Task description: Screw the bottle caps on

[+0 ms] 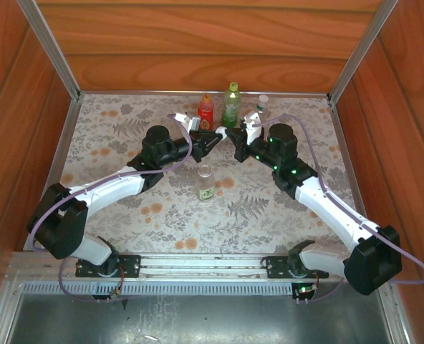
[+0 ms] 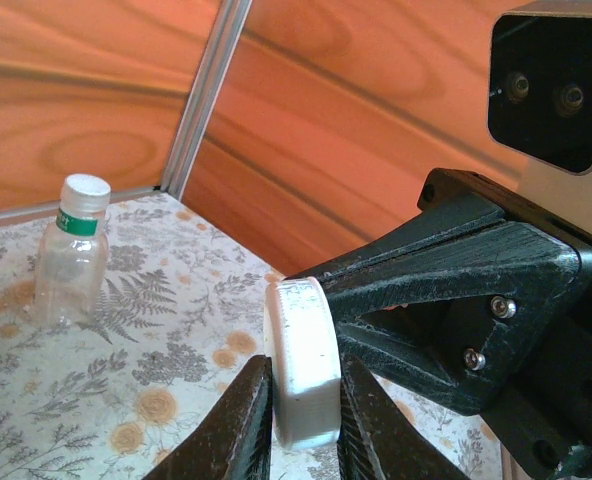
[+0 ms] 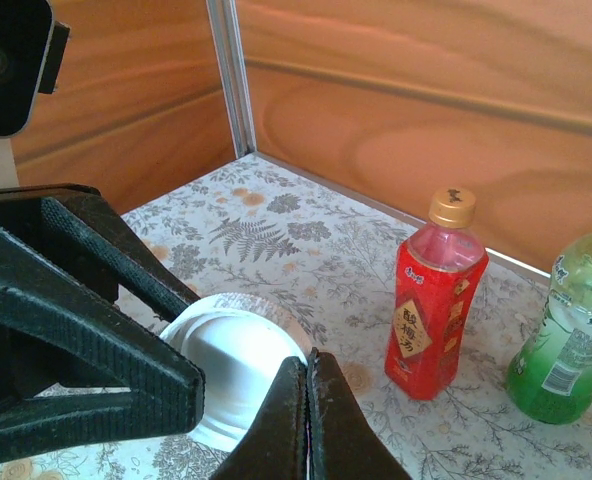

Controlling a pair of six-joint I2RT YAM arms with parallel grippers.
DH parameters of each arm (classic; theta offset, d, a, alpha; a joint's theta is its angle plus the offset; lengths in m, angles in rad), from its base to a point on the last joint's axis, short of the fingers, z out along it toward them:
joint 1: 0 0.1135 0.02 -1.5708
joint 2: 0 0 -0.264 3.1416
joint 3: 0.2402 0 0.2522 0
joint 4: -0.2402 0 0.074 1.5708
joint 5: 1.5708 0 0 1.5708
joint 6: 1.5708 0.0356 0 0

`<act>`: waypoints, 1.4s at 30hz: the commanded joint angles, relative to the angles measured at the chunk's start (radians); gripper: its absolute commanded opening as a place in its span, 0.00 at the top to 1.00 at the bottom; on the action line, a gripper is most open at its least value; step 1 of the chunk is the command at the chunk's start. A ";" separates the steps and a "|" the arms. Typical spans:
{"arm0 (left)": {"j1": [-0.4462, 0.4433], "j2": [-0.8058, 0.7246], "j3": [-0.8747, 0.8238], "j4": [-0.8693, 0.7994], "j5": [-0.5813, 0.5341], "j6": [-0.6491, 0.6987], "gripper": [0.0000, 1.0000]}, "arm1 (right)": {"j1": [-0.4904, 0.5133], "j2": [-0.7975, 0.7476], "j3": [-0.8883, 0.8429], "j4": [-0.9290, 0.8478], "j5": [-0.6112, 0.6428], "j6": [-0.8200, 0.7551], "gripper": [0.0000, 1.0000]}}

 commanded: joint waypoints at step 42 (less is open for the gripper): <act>-0.015 0.020 -0.022 0.005 -0.086 0.746 0.88 | -0.092 -0.109 0.005 -0.174 0.076 0.859 0.39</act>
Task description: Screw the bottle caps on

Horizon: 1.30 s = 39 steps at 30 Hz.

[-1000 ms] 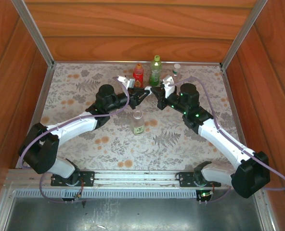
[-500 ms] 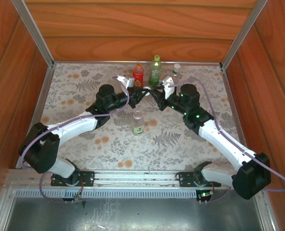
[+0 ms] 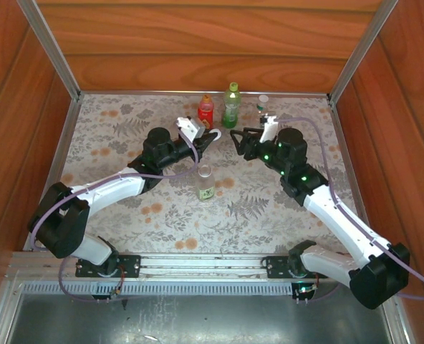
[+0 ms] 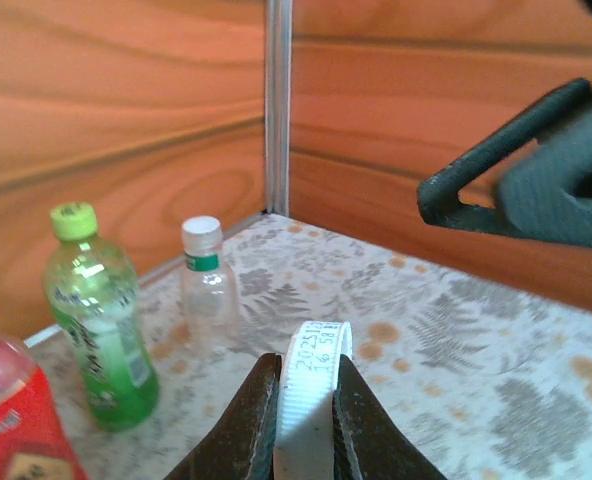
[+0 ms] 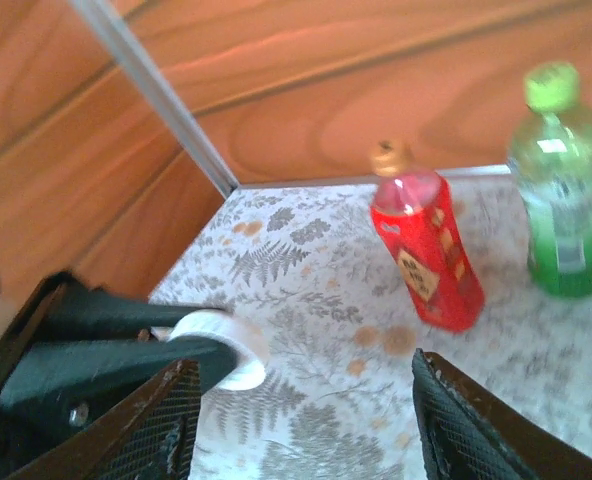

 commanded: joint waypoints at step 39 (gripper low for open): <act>-0.218 0.202 0.136 0.013 -0.238 1.033 0.88 | -0.269 0.247 -0.035 0.113 -0.700 0.862 0.51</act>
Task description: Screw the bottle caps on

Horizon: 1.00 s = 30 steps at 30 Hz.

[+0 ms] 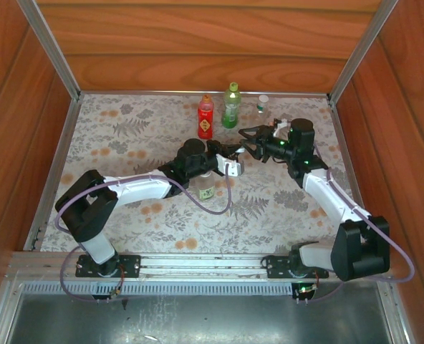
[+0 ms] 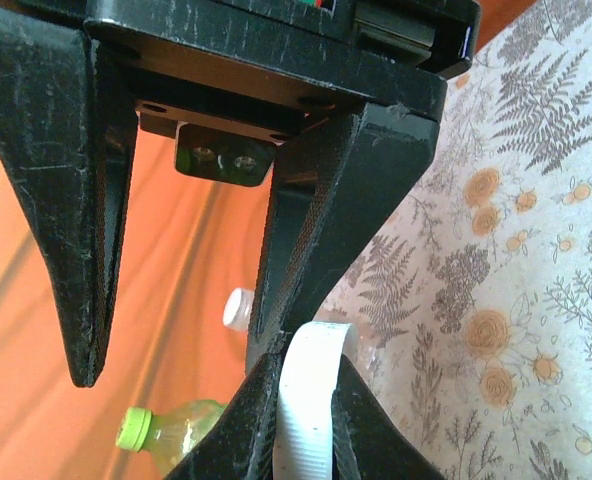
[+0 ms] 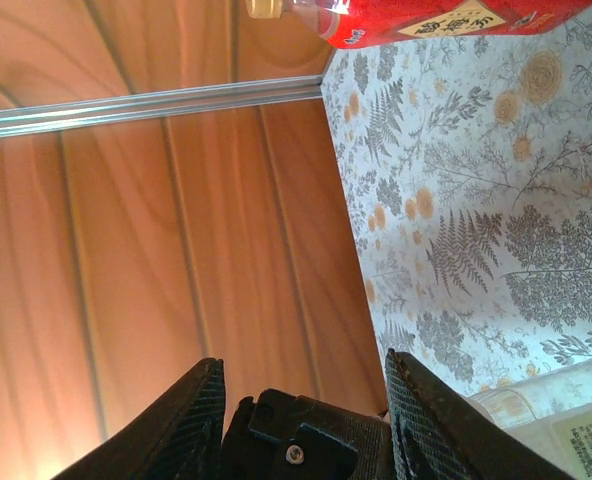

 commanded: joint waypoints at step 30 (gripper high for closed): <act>-0.018 0.020 0.042 0.036 -0.028 0.075 0.88 | -0.026 0.059 -0.088 0.220 -0.139 0.200 0.71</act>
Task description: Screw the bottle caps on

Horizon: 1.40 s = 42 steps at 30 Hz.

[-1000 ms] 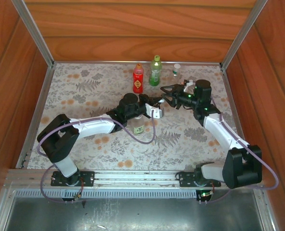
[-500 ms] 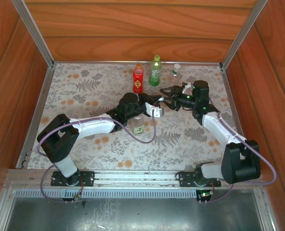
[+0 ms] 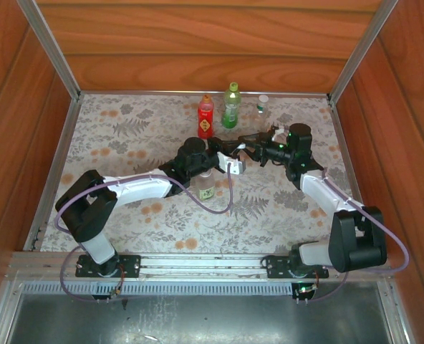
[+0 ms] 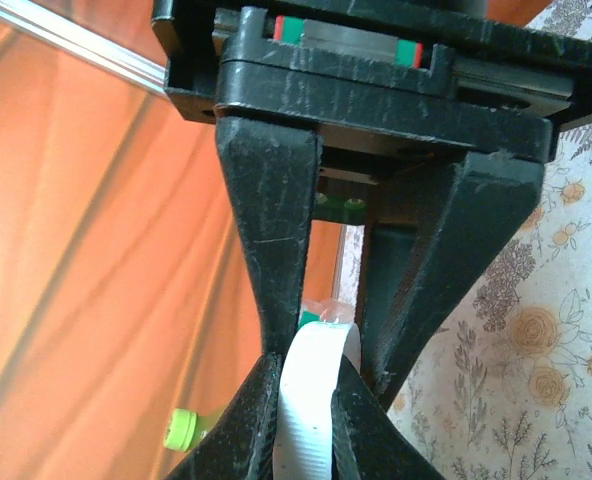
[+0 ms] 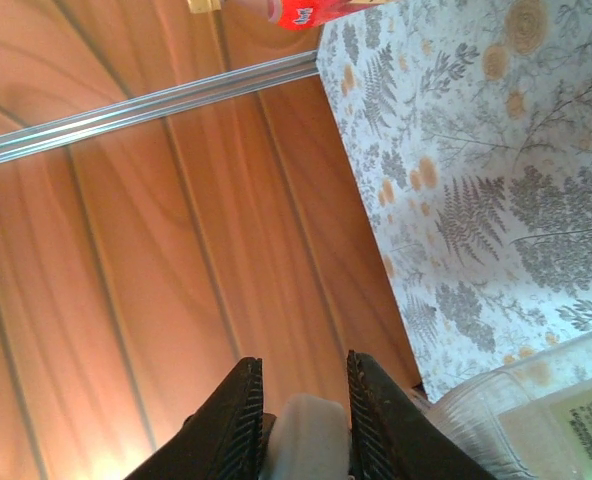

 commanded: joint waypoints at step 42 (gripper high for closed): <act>-0.025 -0.035 -0.009 0.015 0.059 -0.113 0.13 | -0.049 0.006 -0.032 0.019 -0.016 0.000 0.95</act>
